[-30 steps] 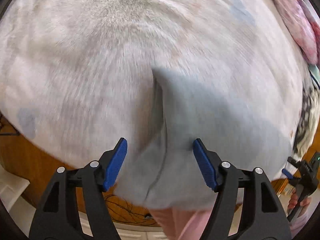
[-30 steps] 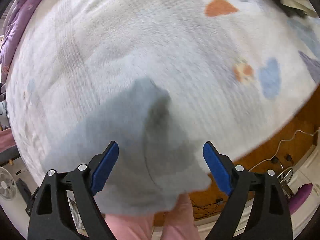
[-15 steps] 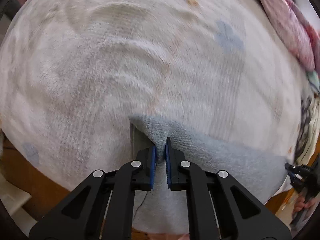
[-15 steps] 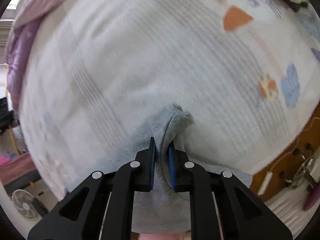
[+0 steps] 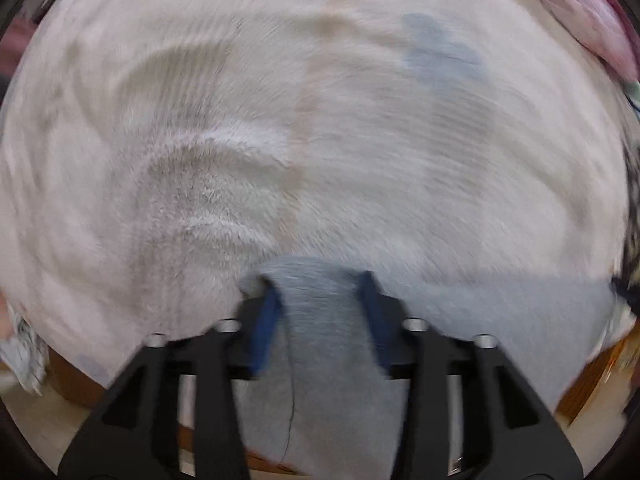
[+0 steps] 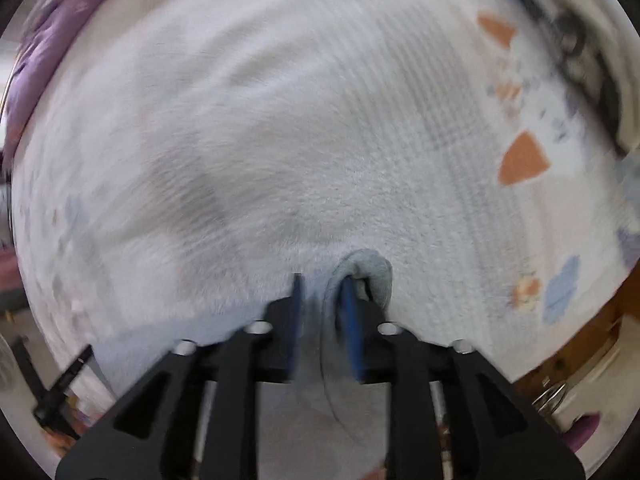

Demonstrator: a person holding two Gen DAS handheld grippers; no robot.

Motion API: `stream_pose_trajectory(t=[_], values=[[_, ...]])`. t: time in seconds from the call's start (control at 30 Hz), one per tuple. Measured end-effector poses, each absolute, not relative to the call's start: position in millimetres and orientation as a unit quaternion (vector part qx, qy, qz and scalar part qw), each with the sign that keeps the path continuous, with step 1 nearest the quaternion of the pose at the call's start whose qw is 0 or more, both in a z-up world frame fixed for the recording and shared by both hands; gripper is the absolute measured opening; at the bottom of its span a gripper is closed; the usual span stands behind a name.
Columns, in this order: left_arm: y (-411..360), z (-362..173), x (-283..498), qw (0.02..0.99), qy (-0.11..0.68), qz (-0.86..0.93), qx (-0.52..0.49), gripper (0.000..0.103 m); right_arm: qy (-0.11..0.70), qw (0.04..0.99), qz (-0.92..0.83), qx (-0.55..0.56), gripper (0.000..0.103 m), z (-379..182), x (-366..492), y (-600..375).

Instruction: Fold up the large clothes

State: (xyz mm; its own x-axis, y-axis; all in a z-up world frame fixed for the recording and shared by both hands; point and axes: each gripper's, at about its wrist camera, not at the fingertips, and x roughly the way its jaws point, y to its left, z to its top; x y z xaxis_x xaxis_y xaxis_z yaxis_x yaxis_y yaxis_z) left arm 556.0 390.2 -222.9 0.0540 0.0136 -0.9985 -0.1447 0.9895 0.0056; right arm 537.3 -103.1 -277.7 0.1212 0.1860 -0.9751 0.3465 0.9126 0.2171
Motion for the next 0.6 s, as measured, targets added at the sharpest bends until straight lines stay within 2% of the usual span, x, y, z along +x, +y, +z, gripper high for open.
stream_pose_trajectory(t=[0.03, 0.07, 0.13, 0.2, 0.23, 0.27, 0.3, 0.33, 0.37, 0.4, 0.47, 0.57, 0.6], values=[[387.3, -212.2, 549.1, 0.732, 0.677, 0.066, -0.034, 0.071, 0.646, 0.738, -0.069, 0.184, 0.071, -262.6, 528.6, -101.8], [384.5, -200.9, 542.1, 0.744, 0.662, 0.090, -0.012, 0.078, 0.622, 0.760, -0.077, 0.173, 0.076, -248.2, 521.7, -98.3], [377.0, -183.7, 531.9, 0.760, 0.642, 0.101, 0.009, 0.078, 0.588, 0.790, -0.063, 0.162, 0.076, -226.8, 516.8, -82.6], [369.3, -172.7, 526.1, 0.771, 0.629, 0.100, 0.012, 0.069, 0.562, 0.812, -0.038, 0.152, 0.070, -206.5, 508.8, -65.0], [360.3, -166.8, 524.2, 0.779, 0.621, 0.089, 0.009, 0.051, 0.554, 0.818, -0.012, 0.155, 0.068, -201.6, 507.1, -51.5], [349.8, -164.2, 524.5, 0.783, 0.618, 0.070, 0.001, 0.041, 0.554, 0.817, 0.011, 0.159, 0.060, -201.5, 509.0, -41.2], [338.8, -169.1, 528.0, 0.786, 0.616, 0.056, -0.005, 0.038, 0.561, 0.811, 0.045, 0.162, 0.043, -204.1, 511.6, -27.0], [326.8, -170.8, 528.5, 0.789, 0.613, 0.030, -0.021, 0.029, 0.574, 0.800, 0.076, 0.156, 0.035, -211.9, 516.2, -7.2], [314.3, -176.8, 530.0, 0.788, 0.615, 0.009, -0.039, 0.022, 0.587, 0.791, 0.095, 0.143, 0.020, -221.8, 520.9, 9.9], [303.9, -184.9, 533.1, 0.782, 0.621, 0.000, -0.048, 0.021, 0.595, 0.784, 0.110, 0.137, 0.014, -230.1, 523.4, 23.1], [276.7, -207.9, 534.0, 0.768, 0.637, -0.030, -0.052, 0.012, 0.609, 0.765, 0.153, 0.144, 0.011, -252.1, 529.3, 50.8], [261.0, -241.3, 530.3, 0.758, 0.649, -0.027, -0.058, 0.008, 0.642, 0.731, 0.180, 0.150, 0.011, -287.1, 535.5, 73.9], [259.8, -255.2, 529.9, 0.748, 0.661, -0.025, -0.049, 0.006, 0.653, 0.725, 0.173, 0.135, 0.006, -299.1, 534.4, 78.8]])
